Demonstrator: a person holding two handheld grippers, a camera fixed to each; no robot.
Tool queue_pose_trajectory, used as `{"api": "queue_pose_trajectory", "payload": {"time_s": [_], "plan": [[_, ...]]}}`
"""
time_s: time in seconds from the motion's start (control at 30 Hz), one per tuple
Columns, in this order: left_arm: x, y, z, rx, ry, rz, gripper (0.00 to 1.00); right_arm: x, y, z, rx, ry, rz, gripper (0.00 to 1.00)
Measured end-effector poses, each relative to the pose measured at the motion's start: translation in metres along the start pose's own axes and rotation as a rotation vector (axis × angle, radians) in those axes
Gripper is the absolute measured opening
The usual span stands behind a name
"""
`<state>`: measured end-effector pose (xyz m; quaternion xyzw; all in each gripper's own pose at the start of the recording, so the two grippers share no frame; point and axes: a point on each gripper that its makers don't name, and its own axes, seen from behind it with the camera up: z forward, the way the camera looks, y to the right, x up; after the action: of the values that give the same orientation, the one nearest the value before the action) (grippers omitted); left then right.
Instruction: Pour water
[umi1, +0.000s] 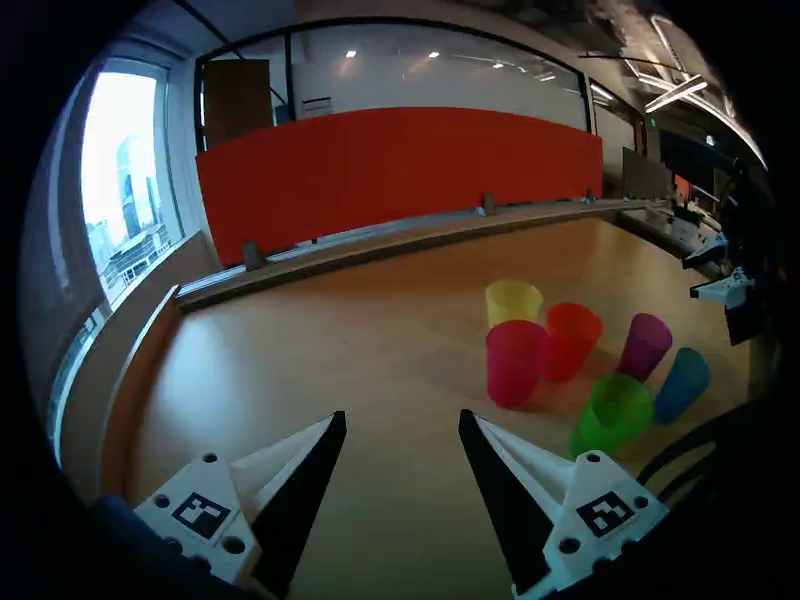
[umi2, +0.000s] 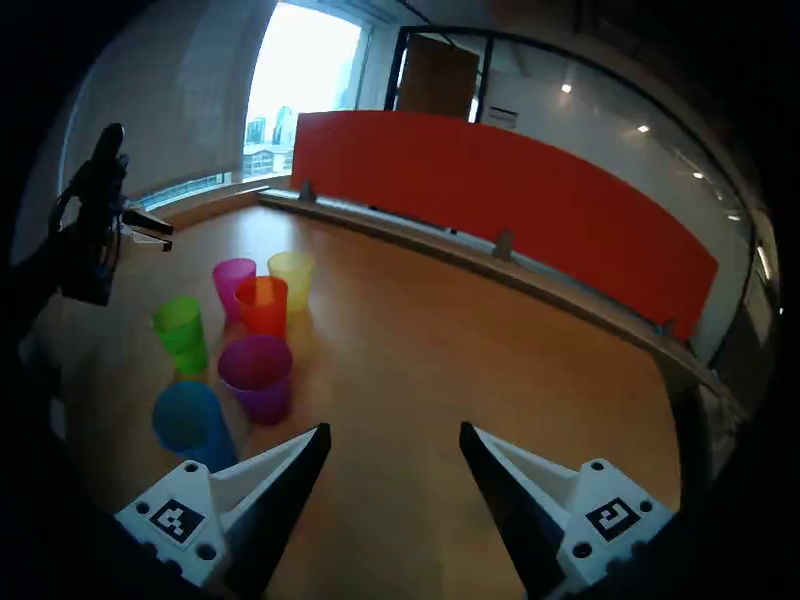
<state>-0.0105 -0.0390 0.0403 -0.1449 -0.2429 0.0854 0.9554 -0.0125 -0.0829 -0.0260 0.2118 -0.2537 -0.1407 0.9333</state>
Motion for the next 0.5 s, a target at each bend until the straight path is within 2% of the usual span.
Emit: {"api": "queue_pose_trajectory", "payload": {"time_s": [0.3,0.5], "plan": [[0.019,-0.02,-0.012,0.093,0.094,-0.033,0.83,0.033,0.02,-0.004,-0.12,0.122,0.023,1.0],[0.034,-0.022,-0.02,0.12,0.154,-0.064,0.83,0.047,0.025,-0.006,-0.161,0.181,0.053,1.0]]}}
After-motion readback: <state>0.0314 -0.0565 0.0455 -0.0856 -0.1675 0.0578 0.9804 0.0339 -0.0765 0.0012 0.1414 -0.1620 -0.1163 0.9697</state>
